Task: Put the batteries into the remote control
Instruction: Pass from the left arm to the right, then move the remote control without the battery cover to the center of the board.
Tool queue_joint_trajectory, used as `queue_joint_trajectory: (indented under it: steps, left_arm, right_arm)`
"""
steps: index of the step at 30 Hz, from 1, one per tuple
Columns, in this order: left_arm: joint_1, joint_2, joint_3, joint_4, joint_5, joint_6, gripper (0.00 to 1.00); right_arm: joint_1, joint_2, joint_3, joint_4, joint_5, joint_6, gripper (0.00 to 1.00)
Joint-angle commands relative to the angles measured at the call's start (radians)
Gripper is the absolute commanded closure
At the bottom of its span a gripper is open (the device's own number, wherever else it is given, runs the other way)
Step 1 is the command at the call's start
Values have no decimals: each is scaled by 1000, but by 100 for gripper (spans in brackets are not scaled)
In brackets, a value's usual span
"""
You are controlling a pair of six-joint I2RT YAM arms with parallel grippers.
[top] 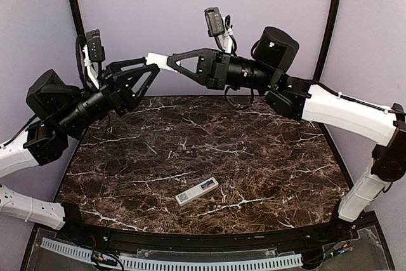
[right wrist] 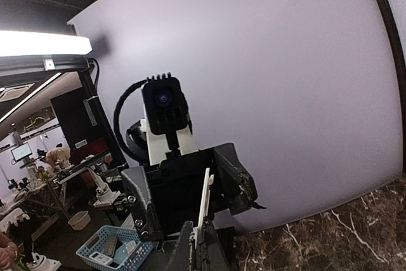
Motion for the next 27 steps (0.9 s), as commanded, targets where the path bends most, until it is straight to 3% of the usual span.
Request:
queue_joint_trajectory:
  steps: [1, 6, 10, 14, 18, 23, 27]
  left_arm:
    - [2, -68, -59, -149, -141, 179, 35]
    - [1, -64, -120, -398, -258, 289, 40]
    - [-13, -44, -212, -517, -227, 275, 38]
    - [-23, -43, -327, -520, -109, 263, 34]
    - [-57, 34, -369, -533, -92, 277, 27]
    - [-83, 220, -299, -561, -81, 328, 10]
    - [-86, 391, -218, -584, -72, 356, 2]
  right_arm:
    - [-68, -92, 12, -376, 81, -30, 100]
    - [-182, -131, 9, -837, 125, -37, 100]
    - [-261, -127, -92, -1018, 66, -59, 100]
    - [-284, -84, -173, -1094, 1, -100, 100]
    - [-284, -6, -185, -1139, -64, -159, 100]
    - [-305, 80, -197, -1142, -123, -226, 100]
    - [-340, 117, -223, -1134, -154, -276, 100]
